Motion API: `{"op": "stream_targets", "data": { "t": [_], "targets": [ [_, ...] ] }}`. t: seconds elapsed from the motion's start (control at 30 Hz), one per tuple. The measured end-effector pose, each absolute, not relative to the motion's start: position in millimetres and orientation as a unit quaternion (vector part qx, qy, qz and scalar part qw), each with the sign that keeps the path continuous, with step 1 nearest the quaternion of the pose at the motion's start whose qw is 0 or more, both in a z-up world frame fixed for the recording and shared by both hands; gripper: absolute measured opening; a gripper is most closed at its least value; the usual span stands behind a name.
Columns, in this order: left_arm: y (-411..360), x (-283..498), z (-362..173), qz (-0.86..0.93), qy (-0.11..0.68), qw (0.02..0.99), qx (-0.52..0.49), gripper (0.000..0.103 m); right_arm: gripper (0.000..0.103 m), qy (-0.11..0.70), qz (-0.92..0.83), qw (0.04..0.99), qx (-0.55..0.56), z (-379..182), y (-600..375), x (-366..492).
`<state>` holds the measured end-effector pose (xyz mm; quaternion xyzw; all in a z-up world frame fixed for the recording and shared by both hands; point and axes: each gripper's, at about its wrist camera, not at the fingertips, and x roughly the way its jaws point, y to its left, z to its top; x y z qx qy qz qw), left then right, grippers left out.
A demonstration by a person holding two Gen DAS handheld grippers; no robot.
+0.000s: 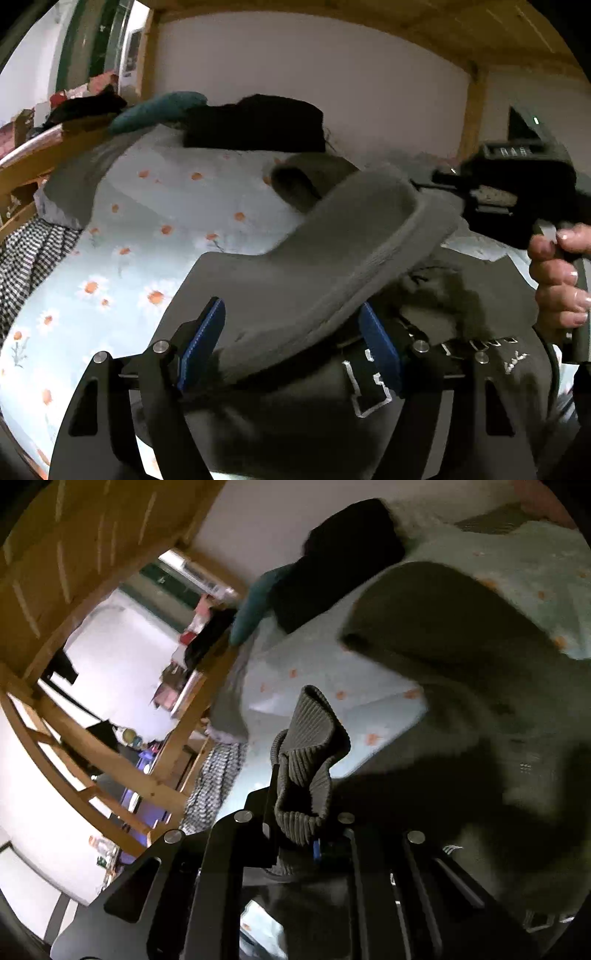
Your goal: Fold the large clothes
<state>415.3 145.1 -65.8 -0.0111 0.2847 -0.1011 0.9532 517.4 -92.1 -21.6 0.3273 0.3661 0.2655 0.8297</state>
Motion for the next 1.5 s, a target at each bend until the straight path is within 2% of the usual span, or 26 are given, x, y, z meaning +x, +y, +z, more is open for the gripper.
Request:
{"op": "stream_targets", "data": {
  "t": [0.23, 0.47, 0.53, 0.6, 0.67, 0.73, 0.77, 0.9, 1.07, 1.1, 1.17, 1.23, 1.33, 1.4, 1.5],
  "targets": [
    [123, 414, -64, -0.091, 0.288, 0.953, -0.003, 0.073, 0.013, 0.376, 0.222, 0.826, 0.358, -62, -159, 506],
    [119, 456, -95, -0.037, 0.357, 0.933, -0.009, 0.074, 0.013, 0.445, 0.170, 0.809, 0.345, -135, -183, 503],
    [116, 471, -105, -0.022, 0.367, 0.930, 0.001, 0.074, 0.016, 0.455, 0.151, 0.815, 0.325, -148, -187, 499],
    [112, 486, -119, -0.004, 0.390, 0.921, 0.021, 0.080, 0.021, 0.452, 0.168, 0.821, 0.307, -153, -190, 496],
    [109, 502, -140, 0.008, 0.418, 0.908, 0.037, 0.080, 0.042, 0.443, 0.155, 0.835, 0.286, -146, -194, 491],
    [106, 507, -155, 0.016, 0.425, 0.904, 0.053, 0.083, 0.101, 0.411, 0.094, 0.875, 0.238, -125, -200, 478],
    [105, 506, -158, 0.020, 0.423, 0.904, 0.058, 0.084, 0.100, 0.371, 0.049, 0.903, 0.209, -108, -199, 467],
    [99, 506, -160, 0.038, 0.423, 0.902, 0.081, 0.089, 0.100, 0.323, 0.013, 0.937, 0.136, -72, -179, 458],
    [98, 505, -160, 0.039, 0.419, 0.903, 0.084, 0.089, 0.100, 0.349, 0.047, 0.936, 0.004, -82, -98, 471],
    [98, 505, -161, 0.038, 0.419, 0.903, 0.082, 0.089, 0.100, 0.379, 0.035, 0.923, -0.052, -100, -76, 478],
    [103, 502, -155, 0.027, 0.424, 0.903, 0.066, 0.089, 0.099, 0.410, 0.020, 0.907, -0.090, -125, -66, 480],
    [116, 489, -140, 0.008, 0.420, 0.907, 0.031, 0.089, 0.099, 0.415, 0.018, 0.904, -0.101, -145, -69, 467],
    [149, 465, -95, 0.038, 0.353, 0.934, -0.033, 0.089, 0.099, 0.399, 0.031, 0.912, -0.091, -154, -82, 449],
    [163, 469, -83, 0.069, 0.338, 0.938, -0.043, 0.097, 0.100, 0.399, 0.034, 0.912, -0.091, -154, -84, 449],
    [173, 508, -117, 0.093, 0.423, 0.901, 0.006, 0.097, 0.100, 0.401, 0.027, 0.911, -0.095, -153, -82, 451]
  ]
}}
